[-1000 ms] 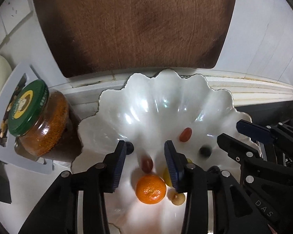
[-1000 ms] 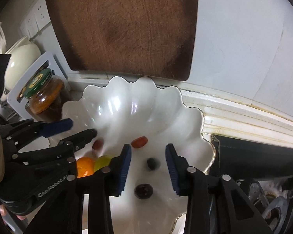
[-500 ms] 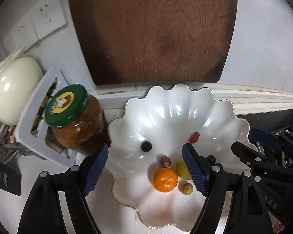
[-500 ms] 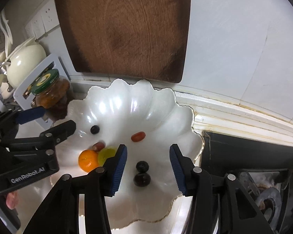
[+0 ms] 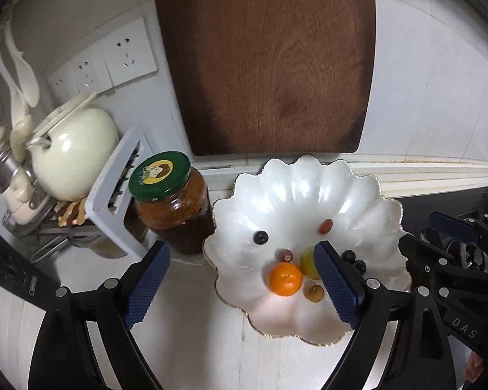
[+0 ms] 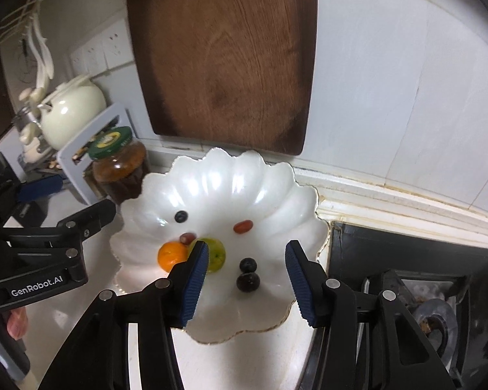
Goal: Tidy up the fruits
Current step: 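Withdraw both open tools from the bowl toward the fruits on the counter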
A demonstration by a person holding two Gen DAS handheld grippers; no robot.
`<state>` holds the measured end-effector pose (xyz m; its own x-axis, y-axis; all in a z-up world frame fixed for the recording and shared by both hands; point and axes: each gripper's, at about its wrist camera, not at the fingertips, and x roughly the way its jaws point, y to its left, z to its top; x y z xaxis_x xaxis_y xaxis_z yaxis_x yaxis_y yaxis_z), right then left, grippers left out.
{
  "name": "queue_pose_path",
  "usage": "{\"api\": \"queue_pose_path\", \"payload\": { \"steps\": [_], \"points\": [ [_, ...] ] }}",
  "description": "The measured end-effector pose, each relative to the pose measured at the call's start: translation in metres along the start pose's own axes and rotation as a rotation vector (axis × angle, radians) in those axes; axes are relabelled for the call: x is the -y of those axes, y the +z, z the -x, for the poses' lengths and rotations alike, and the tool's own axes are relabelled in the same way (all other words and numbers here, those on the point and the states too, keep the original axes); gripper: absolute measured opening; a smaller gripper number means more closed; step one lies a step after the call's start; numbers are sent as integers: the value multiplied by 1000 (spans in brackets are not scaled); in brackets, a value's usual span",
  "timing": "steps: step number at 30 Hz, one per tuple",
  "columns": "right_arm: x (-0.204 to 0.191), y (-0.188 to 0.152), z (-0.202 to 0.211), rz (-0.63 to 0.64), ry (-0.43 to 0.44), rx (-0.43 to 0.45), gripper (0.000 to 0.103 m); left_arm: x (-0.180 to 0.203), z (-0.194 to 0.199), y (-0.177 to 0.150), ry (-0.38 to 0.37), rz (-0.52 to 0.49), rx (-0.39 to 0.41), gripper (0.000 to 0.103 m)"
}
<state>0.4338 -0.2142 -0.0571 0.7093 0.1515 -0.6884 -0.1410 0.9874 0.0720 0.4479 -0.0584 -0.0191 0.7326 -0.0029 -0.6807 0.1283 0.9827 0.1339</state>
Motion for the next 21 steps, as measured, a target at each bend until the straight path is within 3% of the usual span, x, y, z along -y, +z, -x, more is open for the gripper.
{"api": "queue_pose_path", "payload": {
  "steps": [21],
  "points": [
    [20, -30, 68, 223, 251, 100, 50, 44, 105, -64, 219, 212, 68, 92]
  ]
}}
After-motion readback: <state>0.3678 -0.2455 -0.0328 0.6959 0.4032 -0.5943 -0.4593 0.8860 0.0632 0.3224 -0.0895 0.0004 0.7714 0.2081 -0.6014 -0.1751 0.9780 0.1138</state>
